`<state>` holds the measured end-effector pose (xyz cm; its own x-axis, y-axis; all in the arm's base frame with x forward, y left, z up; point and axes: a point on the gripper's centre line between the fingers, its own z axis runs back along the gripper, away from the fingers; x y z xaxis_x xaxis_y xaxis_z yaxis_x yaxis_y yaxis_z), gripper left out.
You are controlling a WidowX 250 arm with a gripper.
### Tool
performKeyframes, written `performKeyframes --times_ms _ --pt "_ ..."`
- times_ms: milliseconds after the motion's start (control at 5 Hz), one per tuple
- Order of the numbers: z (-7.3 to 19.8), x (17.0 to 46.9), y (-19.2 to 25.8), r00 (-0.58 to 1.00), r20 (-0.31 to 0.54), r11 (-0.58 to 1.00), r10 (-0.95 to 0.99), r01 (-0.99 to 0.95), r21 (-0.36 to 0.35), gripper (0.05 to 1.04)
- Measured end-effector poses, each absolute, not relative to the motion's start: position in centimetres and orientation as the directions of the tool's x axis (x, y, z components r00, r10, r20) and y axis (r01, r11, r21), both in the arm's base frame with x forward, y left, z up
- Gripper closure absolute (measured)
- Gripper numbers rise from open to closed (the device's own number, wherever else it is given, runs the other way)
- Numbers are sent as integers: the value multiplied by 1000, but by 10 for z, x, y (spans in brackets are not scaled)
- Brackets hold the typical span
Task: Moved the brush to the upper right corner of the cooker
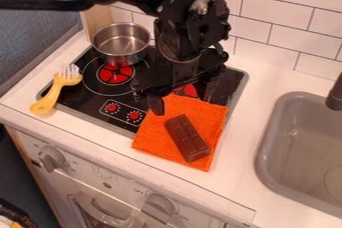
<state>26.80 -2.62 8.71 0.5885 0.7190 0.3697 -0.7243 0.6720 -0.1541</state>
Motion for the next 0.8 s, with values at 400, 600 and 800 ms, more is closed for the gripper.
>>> performKeyframes --times_ms 400,600,800 --pt "90 259 9 625 357 694 694 -712 -104 85" --pt "101 254 34 668 384 740 637 -670 -63 85" --pt "101 250 69 737 356 792 575 -610 -16 85"
